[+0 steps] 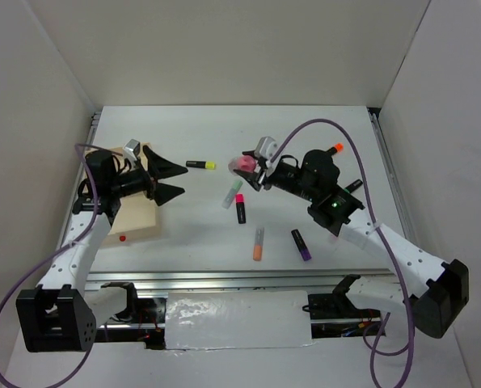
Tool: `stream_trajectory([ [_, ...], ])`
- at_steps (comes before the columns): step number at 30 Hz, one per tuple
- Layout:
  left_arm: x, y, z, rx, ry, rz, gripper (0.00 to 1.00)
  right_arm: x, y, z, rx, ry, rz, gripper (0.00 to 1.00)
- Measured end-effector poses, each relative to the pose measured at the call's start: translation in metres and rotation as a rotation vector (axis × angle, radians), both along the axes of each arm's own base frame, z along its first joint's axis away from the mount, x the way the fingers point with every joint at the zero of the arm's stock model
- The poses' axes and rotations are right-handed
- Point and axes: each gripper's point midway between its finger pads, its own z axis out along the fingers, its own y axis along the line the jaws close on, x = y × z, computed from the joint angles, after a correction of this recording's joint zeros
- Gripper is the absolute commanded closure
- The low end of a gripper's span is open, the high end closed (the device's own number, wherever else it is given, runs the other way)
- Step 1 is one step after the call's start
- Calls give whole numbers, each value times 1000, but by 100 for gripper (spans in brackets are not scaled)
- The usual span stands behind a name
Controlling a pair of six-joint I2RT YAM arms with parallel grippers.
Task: Sort the stationery into containers
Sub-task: Pass the stationery from the right arm to the left
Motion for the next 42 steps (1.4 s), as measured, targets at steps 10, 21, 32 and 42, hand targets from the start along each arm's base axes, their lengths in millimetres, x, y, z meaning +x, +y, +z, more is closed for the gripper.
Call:
stream_trajectory([
  [10,11,-3,30,-105,45,29,1,-20,47,-17,-33,-134,0,100],
  [21,6,-12,11,-133,134,9,5,-39,81,-16,-34,-312,25,100],
  [32,-2,-23,12,-164,155,-37,8,-71,109,-29,-55,-486,108,100],
  [42,-3,-26,18,-180,143,-50,33,-75,123,-27,-55,-617,119,100],
])
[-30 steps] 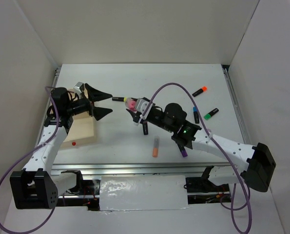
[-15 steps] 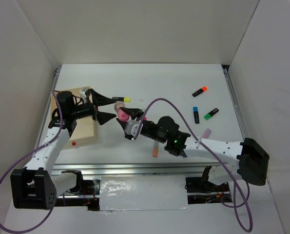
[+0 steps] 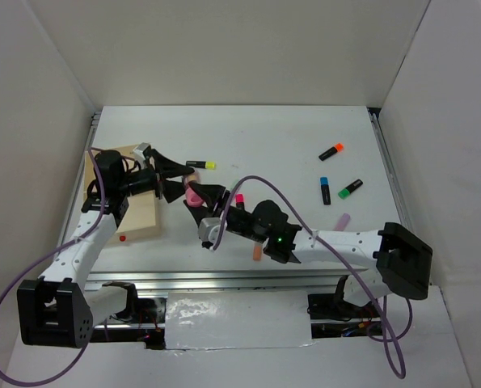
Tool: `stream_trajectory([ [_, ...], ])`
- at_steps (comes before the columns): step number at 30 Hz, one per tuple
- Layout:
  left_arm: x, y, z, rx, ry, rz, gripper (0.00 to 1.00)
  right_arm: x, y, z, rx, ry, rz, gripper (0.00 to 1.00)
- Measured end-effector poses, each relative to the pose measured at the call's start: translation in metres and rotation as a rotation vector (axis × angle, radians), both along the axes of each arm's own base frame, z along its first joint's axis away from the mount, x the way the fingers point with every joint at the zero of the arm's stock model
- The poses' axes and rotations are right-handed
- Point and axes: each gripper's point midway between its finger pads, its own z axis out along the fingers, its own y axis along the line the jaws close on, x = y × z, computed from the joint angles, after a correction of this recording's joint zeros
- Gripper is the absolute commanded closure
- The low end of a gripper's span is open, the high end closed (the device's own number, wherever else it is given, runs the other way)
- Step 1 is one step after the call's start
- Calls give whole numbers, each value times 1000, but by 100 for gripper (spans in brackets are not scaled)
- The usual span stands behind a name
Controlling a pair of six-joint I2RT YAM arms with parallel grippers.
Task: Sort the stationery into containers
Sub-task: Pass the stationery from the right arm to the left
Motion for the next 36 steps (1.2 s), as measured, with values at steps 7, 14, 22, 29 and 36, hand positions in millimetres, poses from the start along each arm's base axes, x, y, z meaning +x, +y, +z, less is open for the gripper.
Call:
stream_trajectory([
  [7,3,2,2,-1,-9,17,37,2,7,2,23,-95,-11,100],
  [14,4,2,2,3,-22,17,30,1,10,0,23,-143,0,100],
  [22,0,1,3,2,-33,3,32,-1,11,-1,18,-165,13,100],
  [29,-4,-2,0,5,-36,-8,62,-2,10,-3,14,-183,25,100],
  [36,-6,2,-6,37,-72,-4,100,-4,7,-15,-11,-191,27,38],
])
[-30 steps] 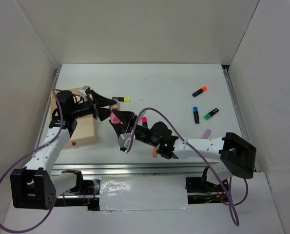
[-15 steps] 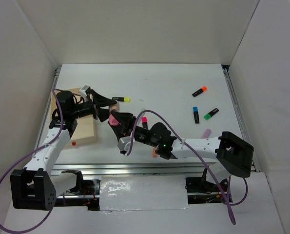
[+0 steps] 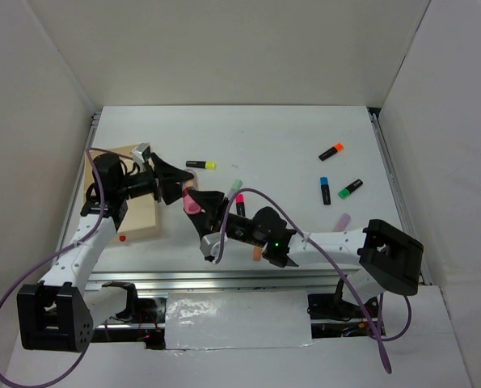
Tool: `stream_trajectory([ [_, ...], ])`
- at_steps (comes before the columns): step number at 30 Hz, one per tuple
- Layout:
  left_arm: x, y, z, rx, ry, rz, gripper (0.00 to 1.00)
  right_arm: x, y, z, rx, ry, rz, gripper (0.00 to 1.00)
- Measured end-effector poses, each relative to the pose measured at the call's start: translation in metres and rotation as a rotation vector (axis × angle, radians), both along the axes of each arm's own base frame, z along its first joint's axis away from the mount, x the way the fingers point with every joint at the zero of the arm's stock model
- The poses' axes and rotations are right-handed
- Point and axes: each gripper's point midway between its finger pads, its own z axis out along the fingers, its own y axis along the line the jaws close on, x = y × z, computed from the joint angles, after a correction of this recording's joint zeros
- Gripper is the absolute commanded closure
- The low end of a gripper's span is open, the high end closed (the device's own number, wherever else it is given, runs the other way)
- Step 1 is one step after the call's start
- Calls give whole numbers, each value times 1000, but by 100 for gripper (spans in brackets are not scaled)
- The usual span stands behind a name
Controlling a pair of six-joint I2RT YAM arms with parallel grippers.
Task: Sort the stationery into containers
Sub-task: Pass the stationery from the right arm to the left, then place the stationery into the container
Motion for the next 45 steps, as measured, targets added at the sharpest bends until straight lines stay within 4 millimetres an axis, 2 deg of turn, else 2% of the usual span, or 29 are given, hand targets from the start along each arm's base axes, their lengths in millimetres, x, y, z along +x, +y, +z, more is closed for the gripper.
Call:
stream_trajectory([
  [2,-2,4,0,9,-28,-14,100,-1,-5,-10,-23,11,-7,27],
  [5,-2,14,1,15,-57,-17,100,-2,-18,-28,-72,29,-26,19],
  [8,3,25,7,28,-86,-4,100,-7,-36,-42,-116,44,-37,16],
  [12,13,38,25,75,-172,-4,100,-12,-53,-47,-140,63,-56,16],
  [14,27,51,36,156,-238,2,100,-11,-61,-47,-149,93,-77,16],
  [16,55,71,51,299,-325,40,100,-8,-70,-48,-154,136,-106,16],
  [19,100,119,72,601,-485,125,100,4,-88,-53,-170,224,-168,16],
  [23,127,178,77,953,-554,172,100,29,-115,-59,-170,349,-282,16],
  [27,151,230,36,1183,-457,143,100,46,-142,-67,-156,478,-378,16],
  [32,167,289,-32,1382,-283,60,100,53,-168,-79,-140,612,-446,16],
  [35,175,322,-64,1460,-190,20,100,56,-181,-84,-126,672,-478,16],
  [40,198,362,-84,1570,-136,9,100,57,-194,-91,-105,735,-504,16],
  [45,207,373,-100,1622,-105,-13,100,55,-198,-105,-116,779,-508,16],
])
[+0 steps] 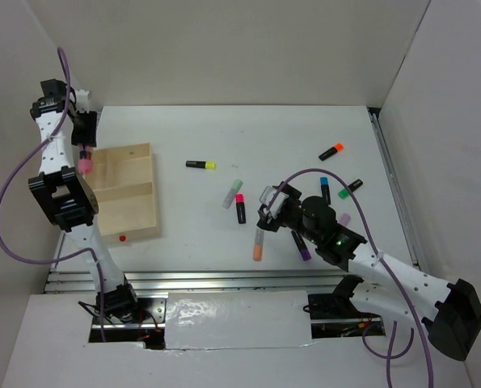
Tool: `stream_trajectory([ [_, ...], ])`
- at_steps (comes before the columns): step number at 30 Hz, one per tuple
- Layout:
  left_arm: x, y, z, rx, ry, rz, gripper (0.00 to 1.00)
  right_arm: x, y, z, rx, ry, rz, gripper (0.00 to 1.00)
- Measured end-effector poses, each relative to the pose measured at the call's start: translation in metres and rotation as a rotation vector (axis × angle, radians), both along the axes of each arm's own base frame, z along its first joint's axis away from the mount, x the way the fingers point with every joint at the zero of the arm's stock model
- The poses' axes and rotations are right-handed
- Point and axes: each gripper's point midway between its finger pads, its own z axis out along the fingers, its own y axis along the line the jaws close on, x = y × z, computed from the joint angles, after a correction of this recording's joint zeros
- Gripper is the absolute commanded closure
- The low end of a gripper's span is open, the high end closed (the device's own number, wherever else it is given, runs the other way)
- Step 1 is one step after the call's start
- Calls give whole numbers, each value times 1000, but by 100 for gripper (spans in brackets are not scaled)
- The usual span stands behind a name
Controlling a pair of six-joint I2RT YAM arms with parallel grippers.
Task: Sort the stationery into containers
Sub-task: Place the stationery into the container
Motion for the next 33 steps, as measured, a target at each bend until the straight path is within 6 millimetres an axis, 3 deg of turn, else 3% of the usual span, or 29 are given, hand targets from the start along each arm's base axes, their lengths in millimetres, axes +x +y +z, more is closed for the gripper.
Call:
stream_trajectory([
  [11,-6,1,-45,-35,98,51,100,2,-2,-6,5,27,4,16],
  [20,-26,3,-85,-93,186,117,98,2,-2,-7,7,32,5,16],
  [23,-29,2,-92,-103,200,128,85,2,-3,-8,5,35,3,16],
  [24,-30,2,-92,-106,200,133,73,2,-3,-9,4,35,2,16],
  [27,-30,2,-92,-107,199,136,55,3,-4,-9,4,36,1,16],
  [33,-28,0,-91,-114,198,128,50,2,-4,-13,-2,42,-1,16],
])
